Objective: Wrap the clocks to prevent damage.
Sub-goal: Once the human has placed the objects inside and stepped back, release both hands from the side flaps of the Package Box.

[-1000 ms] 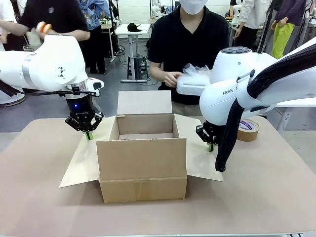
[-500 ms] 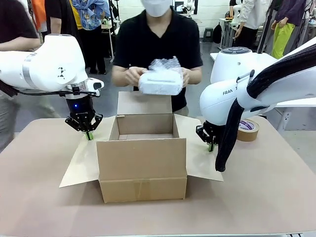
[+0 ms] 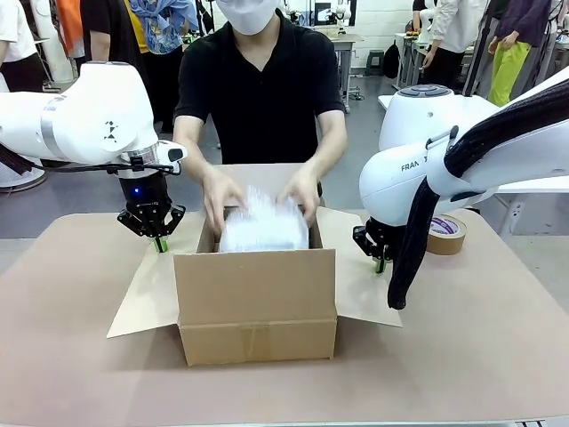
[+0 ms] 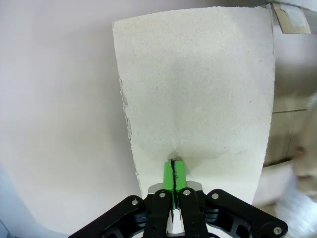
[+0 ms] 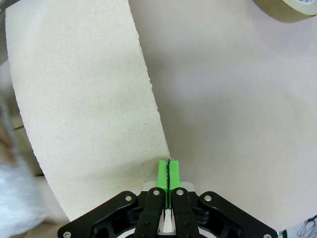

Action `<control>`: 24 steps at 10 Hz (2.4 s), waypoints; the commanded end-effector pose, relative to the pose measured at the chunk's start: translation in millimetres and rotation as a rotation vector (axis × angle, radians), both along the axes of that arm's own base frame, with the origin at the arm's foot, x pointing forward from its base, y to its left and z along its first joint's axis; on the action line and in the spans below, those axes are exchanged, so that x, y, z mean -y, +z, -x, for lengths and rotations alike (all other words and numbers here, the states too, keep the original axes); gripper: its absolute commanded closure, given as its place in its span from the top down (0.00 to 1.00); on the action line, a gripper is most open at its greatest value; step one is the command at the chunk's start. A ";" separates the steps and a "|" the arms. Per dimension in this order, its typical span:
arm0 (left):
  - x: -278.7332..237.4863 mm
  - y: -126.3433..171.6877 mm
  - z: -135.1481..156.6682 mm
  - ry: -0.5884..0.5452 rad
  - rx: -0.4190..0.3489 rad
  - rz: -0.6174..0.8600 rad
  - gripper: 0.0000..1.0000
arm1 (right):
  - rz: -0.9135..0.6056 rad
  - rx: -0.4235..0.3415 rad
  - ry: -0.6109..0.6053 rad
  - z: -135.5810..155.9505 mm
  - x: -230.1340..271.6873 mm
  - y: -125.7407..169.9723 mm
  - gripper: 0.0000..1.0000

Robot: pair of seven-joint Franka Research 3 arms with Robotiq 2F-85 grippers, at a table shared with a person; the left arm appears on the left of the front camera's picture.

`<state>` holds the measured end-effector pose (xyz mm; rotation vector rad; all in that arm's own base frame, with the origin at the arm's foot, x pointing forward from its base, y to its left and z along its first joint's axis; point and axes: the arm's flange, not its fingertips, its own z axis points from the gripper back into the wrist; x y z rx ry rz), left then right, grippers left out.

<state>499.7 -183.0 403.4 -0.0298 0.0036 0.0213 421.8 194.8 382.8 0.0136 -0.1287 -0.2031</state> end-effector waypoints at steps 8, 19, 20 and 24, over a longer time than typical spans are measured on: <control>-0.4 -0.8 0.4 0.003 0.000 -0.006 0.00 | 0.004 -0.001 0.000 0.8 -1.1 -1.6 0.01; -126.2 164.1 65.7 -1.216 0.066 0.055 0.00 | 0.223 -0.076 1.173 57.5 90.0 168.3 0.01; -132.1 157.9 69.6 -1.299 0.079 0.047 0.00 | 0.218 -0.063 1.233 57.5 102.7 165.4 0.01; -117.7 146.1 81.9 -1.495 0.054 0.004 0.00 | 0.122 -0.064 1.498 50.8 136.9 151.9 0.01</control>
